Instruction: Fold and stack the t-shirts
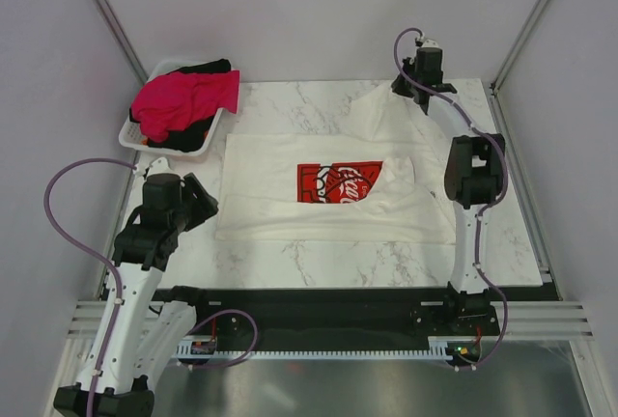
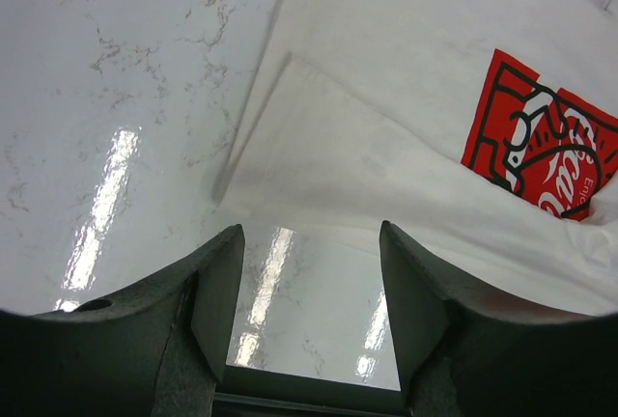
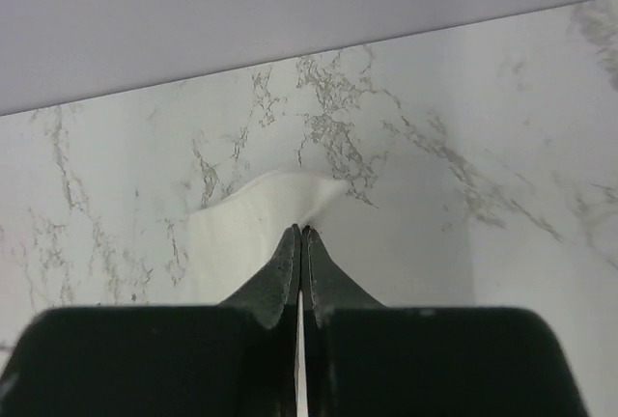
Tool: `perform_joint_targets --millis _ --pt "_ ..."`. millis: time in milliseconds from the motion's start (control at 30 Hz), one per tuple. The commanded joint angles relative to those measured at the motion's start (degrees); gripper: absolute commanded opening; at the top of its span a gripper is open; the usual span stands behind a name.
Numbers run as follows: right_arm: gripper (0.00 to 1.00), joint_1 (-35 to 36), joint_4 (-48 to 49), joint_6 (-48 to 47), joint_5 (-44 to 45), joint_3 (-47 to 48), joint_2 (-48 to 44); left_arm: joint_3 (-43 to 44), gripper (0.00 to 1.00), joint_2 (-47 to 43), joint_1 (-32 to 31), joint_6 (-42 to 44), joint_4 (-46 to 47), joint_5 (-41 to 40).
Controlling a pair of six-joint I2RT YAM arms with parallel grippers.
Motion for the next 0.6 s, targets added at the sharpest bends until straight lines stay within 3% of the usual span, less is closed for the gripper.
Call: perform_joint_targets --millis 0,133,267,333,567 --pt "0.0 -1.45 0.91 -2.78 3.69 -6.3 -13.73 0.08 0.66 -0.2 0.13 0.43 0.66 -1.19" --pt "0.0 -1.45 -2.51 -4.81 9.82 -16.74 -25.14 0.43 0.65 7.5 0.04 1.66 3.21 3.01" --pt "0.0 -3.21 -4.63 -0.25 14.68 -26.43 -33.17 3.41 0.65 17.34 -0.22 1.57 7.42 2.5" --pt "0.0 -4.53 -5.15 2.66 14.51 -30.2 -35.8 8.06 0.65 21.58 -0.4 2.19 9.79 1.71" --pt "0.0 -5.06 -5.69 6.35 8.64 -36.99 -38.45 29.41 0.63 49.69 -0.75 5.35 11.3 -0.05"
